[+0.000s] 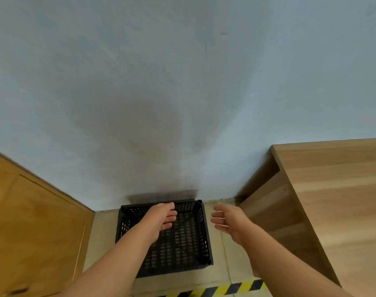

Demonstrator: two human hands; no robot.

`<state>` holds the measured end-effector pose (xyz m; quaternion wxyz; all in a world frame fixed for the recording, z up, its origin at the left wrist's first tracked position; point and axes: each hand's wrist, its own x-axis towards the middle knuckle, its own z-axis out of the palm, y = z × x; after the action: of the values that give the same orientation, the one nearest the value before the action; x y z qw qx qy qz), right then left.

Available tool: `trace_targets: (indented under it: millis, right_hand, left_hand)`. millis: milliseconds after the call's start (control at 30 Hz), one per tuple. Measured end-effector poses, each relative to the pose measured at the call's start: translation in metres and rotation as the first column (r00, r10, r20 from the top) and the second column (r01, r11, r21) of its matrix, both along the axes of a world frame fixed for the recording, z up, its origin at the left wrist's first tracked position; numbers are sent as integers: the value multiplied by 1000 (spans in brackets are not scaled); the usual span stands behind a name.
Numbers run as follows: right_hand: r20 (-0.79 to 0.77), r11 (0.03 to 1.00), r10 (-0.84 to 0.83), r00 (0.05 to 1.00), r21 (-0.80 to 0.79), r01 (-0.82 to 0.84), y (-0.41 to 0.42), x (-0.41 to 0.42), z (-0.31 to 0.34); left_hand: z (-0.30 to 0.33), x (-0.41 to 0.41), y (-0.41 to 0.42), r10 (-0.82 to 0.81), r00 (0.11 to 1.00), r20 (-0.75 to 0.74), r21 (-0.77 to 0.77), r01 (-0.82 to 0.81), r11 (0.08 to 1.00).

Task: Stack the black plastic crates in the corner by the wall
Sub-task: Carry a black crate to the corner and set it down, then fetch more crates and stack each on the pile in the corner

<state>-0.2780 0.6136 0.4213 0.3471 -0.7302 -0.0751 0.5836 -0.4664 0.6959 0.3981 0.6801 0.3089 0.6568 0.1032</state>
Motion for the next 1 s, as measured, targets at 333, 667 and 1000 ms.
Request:
trace_targets:
  millis: [333,667,1000]
  right_hand:
    - [219,997,-74,973,14,73,-71,0,51]
    - [332,925,-349,877,-26,378,-188,-48,52]
    - [366,804,-527,767,-79,590,-351,-79,75]
  left_hand:
    - [52,-14,-7,-233,971,60,108,225,968]
    - [61,-3,-58,-478,874,85,107,469,877]
    - [72,56,-189,-726,669,156,59,728,683]
